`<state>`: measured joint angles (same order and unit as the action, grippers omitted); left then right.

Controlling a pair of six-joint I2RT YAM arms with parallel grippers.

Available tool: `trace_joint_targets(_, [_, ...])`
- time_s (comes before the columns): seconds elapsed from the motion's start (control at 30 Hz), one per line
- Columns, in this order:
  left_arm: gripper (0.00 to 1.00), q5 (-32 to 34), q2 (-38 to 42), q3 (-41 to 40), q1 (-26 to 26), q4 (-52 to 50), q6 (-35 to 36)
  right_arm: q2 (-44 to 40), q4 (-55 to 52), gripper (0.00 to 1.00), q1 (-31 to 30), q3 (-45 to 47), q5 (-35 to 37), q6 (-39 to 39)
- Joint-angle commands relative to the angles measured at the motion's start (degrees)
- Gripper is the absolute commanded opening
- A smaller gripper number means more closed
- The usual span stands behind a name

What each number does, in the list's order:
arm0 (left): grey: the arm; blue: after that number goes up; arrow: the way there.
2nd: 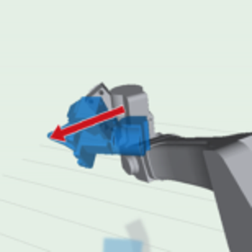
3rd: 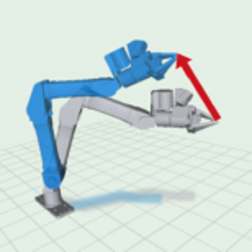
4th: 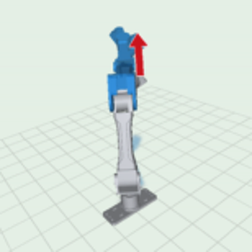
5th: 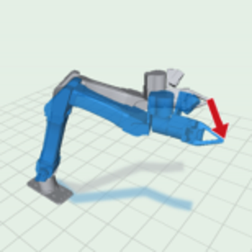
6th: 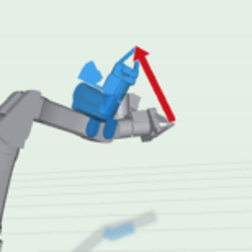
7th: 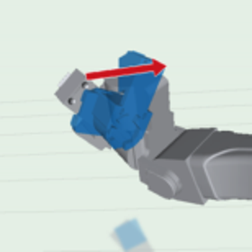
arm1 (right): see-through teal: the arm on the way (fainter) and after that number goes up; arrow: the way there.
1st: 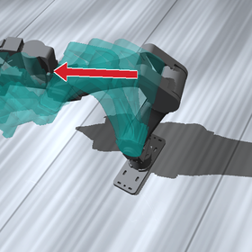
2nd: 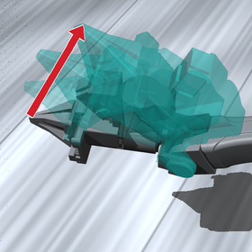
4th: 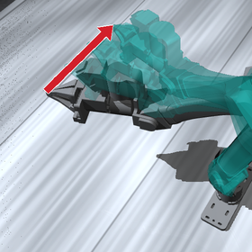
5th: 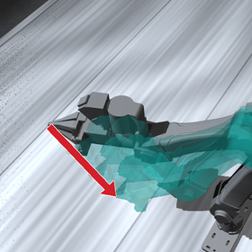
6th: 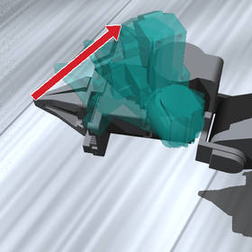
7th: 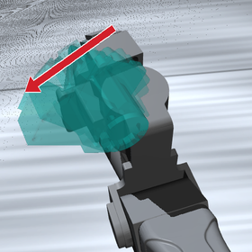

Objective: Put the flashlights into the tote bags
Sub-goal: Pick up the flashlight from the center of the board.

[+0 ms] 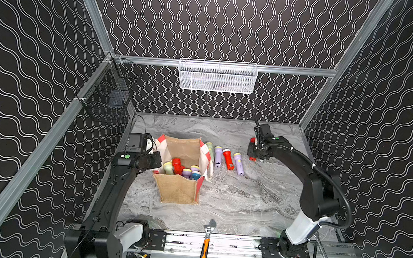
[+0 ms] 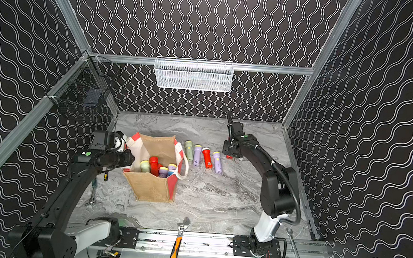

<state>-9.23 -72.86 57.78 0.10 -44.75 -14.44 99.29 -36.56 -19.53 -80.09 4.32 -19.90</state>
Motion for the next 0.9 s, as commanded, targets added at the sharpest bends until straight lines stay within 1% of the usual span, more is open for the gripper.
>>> trace_joint_targets(0.0, [0.27,-0.2,0.1,0.2,-0.2,1.0,0.6,-3.3,-0.6,0.22,-1.6,-2.0,-2.8,0.0])
trace_joint_targets(0.2, [0.26,0.6,1.3,0.1,-0.3,0.8,0.4,-7.5,1.4,0.22,-5.2,-5.0,-6.3,-1.6])
trace_joint_targets(0.23, [0.25,0.6,1.4,0.1,-0.3,0.9,0.4,-8.0,1.5,0.23,-6.7,-5.8,-6.6,-1.9])
trace_joint_targets(0.3, [0.24,0.6,1.6,0.1,-0.4,0.9,0.4,-8.3,1.1,0.23,-8.6,-7.7,-6.7,-2.2])
trace_joint_targets(0.33, [0.24,0.5,1.5,0.1,-0.4,1.0,0.3,-8.3,0.3,0.23,-9.7,-9.3,-5.6,-2.2])
trace_joint_targets(0.43, [0.23,0.6,1.6,0.3,-0.3,0.7,0.4,-7.6,-1.4,0.23,-13.5,-13.7,-2.2,-1.6])
trace_joint_targets(0.67, [0.18,1.8,1.9,0.0,-0.4,0.5,0.5,-5.0,0.6,0.24,-20.7,-20.9,-6.1,-3.0])
trace_joint_targets(0.87, [0.17,1.7,2.5,-0.3,-0.4,0.7,0.4,0.1,2.3,0.25,-27.4,-25.4,-10.6,-4.5])
